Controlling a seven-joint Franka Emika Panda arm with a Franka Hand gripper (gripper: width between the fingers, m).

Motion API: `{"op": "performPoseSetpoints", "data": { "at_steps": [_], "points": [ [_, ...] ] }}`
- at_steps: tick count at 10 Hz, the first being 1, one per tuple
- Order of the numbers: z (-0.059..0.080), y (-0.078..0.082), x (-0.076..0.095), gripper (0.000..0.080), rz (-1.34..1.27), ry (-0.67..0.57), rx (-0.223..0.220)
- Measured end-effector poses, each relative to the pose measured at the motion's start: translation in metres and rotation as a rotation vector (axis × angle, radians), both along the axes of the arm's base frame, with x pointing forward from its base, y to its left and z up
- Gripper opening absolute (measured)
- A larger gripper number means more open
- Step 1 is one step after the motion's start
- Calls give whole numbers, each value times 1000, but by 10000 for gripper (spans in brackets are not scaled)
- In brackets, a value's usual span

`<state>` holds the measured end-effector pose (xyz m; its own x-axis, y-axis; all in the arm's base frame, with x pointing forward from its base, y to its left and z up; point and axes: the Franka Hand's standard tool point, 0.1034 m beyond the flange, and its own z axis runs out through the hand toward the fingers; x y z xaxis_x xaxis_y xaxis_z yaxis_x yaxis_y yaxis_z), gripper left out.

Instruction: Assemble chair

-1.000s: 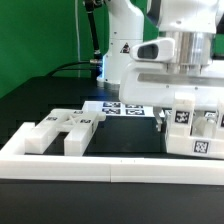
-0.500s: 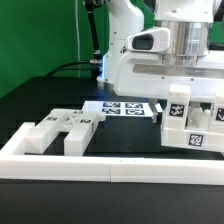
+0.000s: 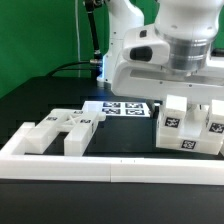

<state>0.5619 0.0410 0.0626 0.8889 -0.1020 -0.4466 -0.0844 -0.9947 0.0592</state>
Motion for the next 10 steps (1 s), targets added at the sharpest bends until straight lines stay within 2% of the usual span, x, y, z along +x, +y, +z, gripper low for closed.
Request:
{"op": "performPoseSetpoints", "data": {
  "at_steps": [4, 5, 6, 8, 10],
  "points": [
    [3, -7, -11, 334, -12, 286, -6],
    [3, -10, -11, 334, -15, 325, -7],
    [5, -13, -19, 334, -23, 414, -10],
    [0, -18, -27, 334, -38, 567, -26],
    [1, -18, -30, 334, -38, 576, -25]
  ]
}}
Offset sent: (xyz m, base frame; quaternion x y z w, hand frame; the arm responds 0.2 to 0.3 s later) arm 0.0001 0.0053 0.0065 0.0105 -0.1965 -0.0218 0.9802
